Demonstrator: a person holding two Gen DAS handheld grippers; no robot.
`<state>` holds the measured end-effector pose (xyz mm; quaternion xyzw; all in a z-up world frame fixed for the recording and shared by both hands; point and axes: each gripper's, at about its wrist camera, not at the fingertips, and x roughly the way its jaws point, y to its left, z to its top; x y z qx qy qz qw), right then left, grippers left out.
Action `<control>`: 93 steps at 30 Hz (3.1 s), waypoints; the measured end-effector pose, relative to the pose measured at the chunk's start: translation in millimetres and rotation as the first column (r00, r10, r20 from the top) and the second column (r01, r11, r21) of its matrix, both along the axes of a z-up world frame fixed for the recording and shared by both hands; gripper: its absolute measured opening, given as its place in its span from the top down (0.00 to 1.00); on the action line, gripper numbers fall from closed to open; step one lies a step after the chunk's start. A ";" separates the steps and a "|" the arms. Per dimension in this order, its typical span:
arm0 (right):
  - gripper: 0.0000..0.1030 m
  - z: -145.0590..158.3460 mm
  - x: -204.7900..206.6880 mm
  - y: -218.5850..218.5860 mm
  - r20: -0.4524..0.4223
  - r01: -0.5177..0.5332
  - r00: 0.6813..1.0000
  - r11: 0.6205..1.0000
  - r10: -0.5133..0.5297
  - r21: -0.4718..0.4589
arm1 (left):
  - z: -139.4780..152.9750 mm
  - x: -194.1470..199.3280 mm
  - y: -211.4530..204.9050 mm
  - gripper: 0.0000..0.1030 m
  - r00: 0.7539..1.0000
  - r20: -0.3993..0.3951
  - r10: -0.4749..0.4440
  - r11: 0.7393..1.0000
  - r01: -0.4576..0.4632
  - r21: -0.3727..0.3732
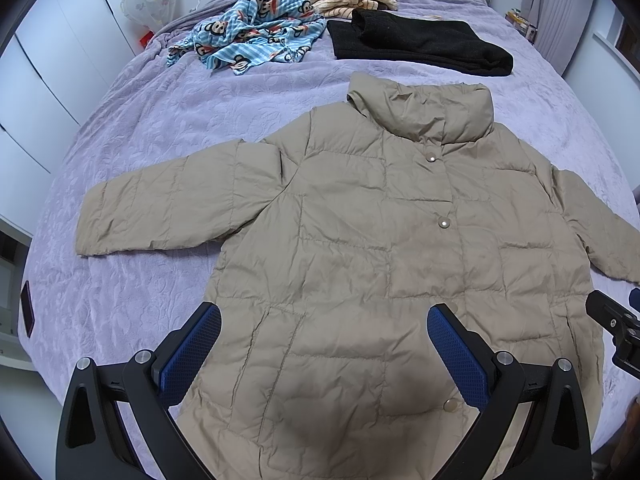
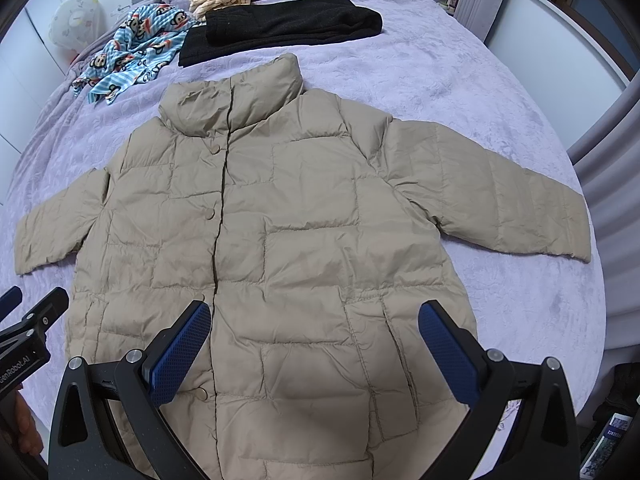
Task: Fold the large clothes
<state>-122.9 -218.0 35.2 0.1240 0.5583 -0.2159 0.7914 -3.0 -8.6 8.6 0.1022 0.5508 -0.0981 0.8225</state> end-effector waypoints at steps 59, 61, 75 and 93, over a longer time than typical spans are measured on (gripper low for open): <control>0.00 -117.1 78.6 166.0 0.079 -0.107 0.993 0.908 0.082 0.404 | -176.5 159.6 337.6 0.00 0.844 -0.308 0.439 0.635 -0.535 -0.558; 0.00 -119.9 85.7 172.7 0.091 -0.111 0.993 0.907 0.081 0.406 | -177.4 179.7 342.9 0.00 0.846 -0.277 0.456 0.640 -0.528 -0.558; 0.00 -111.6 146.8 177.5 0.174 -0.115 0.984 0.895 0.042 0.432 | -127.7 234.4 355.2 0.92 0.884 -0.068 0.462 0.742 -0.428 -0.517; 0.85 -194.6 244.2 210.7 0.165 -0.154 0.985 0.711 0.055 0.686 | 15.9 178.6 165.5 0.92 0.963 0.269 0.000 0.842 0.145 -0.519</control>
